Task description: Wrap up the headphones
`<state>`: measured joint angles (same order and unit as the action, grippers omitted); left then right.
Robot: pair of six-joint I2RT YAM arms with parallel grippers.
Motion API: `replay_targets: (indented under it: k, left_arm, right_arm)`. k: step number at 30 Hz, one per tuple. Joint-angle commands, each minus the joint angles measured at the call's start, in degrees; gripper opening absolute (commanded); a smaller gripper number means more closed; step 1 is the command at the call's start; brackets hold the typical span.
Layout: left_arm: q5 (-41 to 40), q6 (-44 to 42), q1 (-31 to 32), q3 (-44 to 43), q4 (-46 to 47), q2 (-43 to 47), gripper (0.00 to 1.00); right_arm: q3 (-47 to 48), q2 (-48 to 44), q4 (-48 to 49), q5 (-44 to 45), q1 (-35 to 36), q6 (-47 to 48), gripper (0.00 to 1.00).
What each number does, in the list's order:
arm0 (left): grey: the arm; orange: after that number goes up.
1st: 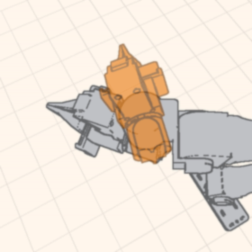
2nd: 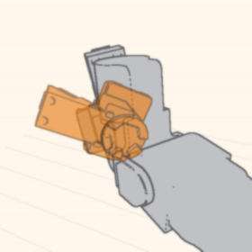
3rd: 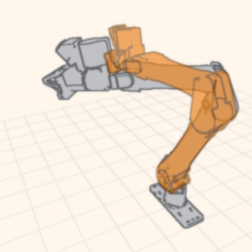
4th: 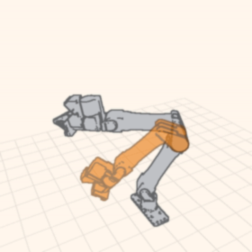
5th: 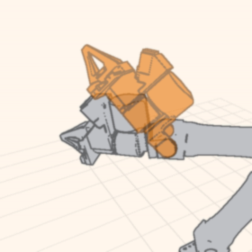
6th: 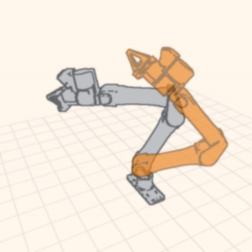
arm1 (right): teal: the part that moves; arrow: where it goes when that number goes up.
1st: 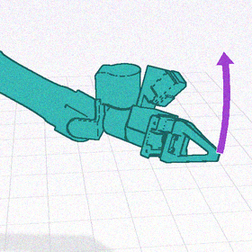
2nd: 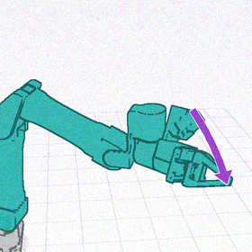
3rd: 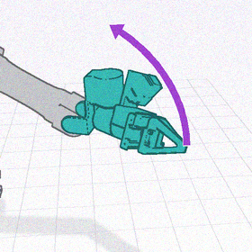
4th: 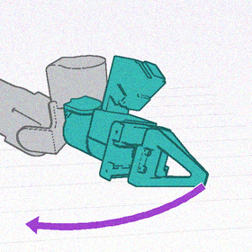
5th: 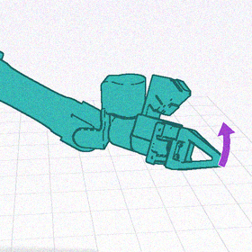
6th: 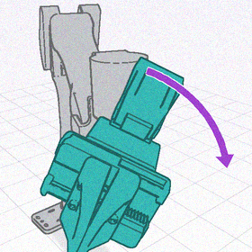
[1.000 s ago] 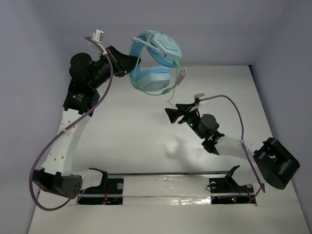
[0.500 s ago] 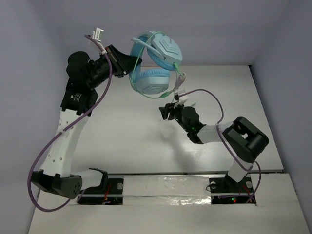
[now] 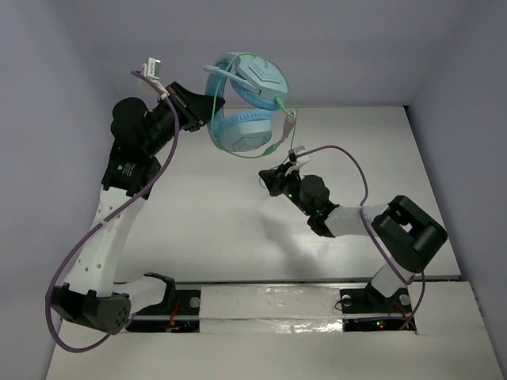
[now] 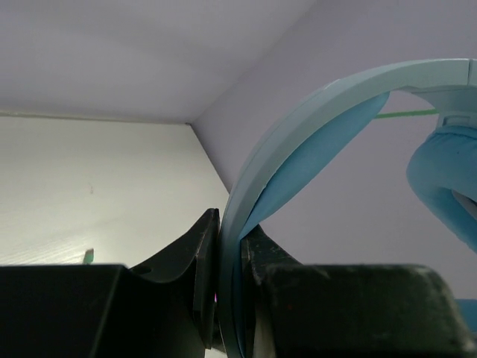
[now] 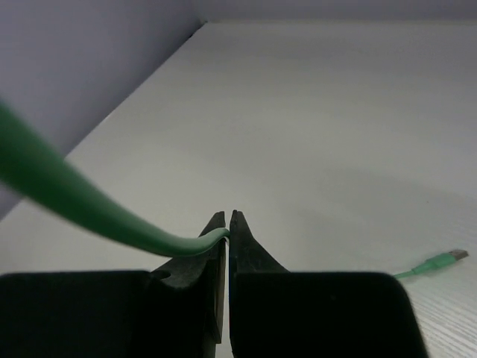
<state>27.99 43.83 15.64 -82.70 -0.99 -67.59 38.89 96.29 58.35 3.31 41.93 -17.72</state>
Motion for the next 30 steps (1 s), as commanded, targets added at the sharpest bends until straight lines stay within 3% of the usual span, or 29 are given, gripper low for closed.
replay_targets:
  k: [1,6,12,18,20,24,30]
  left_arm:
    - [-11.88,5.29,-0.35,4.28,11.17,3.43,0.00]
    - [-31.54,5.21,-0.35,10.97,16.80,2.47,0.00]
    - [-40.98,3.11,0.96,17.56,19.53,-0.43,0.00]
    - [-51.08,-3.05,4.57,24.59,19.80,0.09,0.00]
    - [-53.46,-4.10,7.29,26.78,20.06,0.00,0.00]
    - [-61.97,-8.57,13.79,30.57,20.94,0.01,0.00]
    - [-63.67,-13.33,18.28,34.97,21.30,-1.57,0.00]
  right_arm:
    - [0.04,-5.14,-2.08,-0.95,3.07,-3.64,0.00]
    - [5.57,-9.53,-21.40,0.38,14.04,-6.28,0.00]
    - [10.14,-13.23,-41.01,0.81,24.41,-7.51,0.00]
    - [15.67,-19.03,-58.77,5.04,27.76,-6.63,0.00]
    - [18.31,-19.65,-66.74,3.37,28.29,-5.76,0.00]
    - [26.13,-21.31,-79.68,8.37,30.05,-4.35,0.00]
    - [35.19,-24.57,-93.31,12.41,30.05,-2.24,0.00]
